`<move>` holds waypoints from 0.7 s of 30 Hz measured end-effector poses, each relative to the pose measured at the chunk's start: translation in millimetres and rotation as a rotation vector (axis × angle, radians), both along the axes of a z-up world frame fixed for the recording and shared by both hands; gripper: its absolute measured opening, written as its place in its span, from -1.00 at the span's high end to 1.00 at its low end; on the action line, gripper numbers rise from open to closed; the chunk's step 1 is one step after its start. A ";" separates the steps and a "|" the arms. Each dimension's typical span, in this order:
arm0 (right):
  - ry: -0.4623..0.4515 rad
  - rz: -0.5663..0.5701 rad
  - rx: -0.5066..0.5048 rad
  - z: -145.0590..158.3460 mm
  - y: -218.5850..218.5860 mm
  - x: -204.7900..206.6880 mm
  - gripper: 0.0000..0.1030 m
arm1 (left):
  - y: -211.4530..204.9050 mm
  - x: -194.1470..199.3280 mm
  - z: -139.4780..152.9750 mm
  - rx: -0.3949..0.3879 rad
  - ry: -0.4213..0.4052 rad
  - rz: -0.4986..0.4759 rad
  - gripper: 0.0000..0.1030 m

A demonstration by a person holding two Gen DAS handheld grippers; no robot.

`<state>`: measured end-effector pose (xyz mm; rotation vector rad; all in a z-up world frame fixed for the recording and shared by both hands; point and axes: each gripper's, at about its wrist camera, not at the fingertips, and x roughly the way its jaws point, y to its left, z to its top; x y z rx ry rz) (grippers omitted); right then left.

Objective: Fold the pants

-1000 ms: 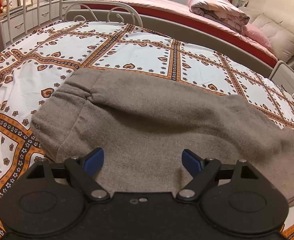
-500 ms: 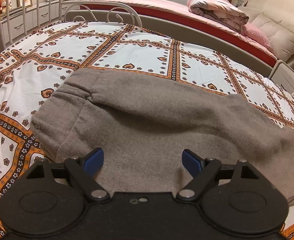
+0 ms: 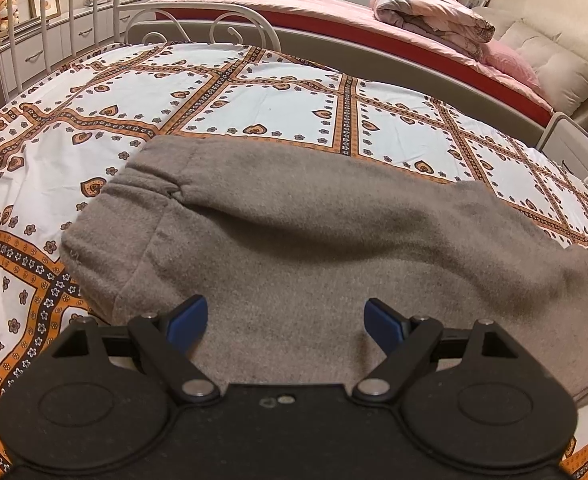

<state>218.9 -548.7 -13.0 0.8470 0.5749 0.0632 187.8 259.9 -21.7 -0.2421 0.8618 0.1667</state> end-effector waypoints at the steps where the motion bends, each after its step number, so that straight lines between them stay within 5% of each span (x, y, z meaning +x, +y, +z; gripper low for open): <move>1: -0.009 0.000 0.000 1.7 -1.9 -2.9 0.90 | 0.0 -0.1 -0.1 0.000 0.000 -0.001 -0.53; 4: 0.020 -0.005 -0.020 -0.8 -8.3 -9.2 0.90 | 0.1 -0.2 -0.5 -0.002 -0.001 -0.003 -0.53; 9: 0.269 0.005 -0.057 -40.2 -18.6 2.4 0.90 | 1.0 -0.6 -0.7 -0.006 -0.001 -0.003 -0.53; 16: 0.172 0.008 -0.089 -24.3 -13.1 -0.8 0.90 | -0.6 -0.2 -0.9 0.009 0.005 -0.013 -0.53; 21: 0.319 0.015 -0.085 -52.2 -18.5 13.9 0.89 | -2.2 0.6 -0.7 0.013 0.008 -0.009 -0.53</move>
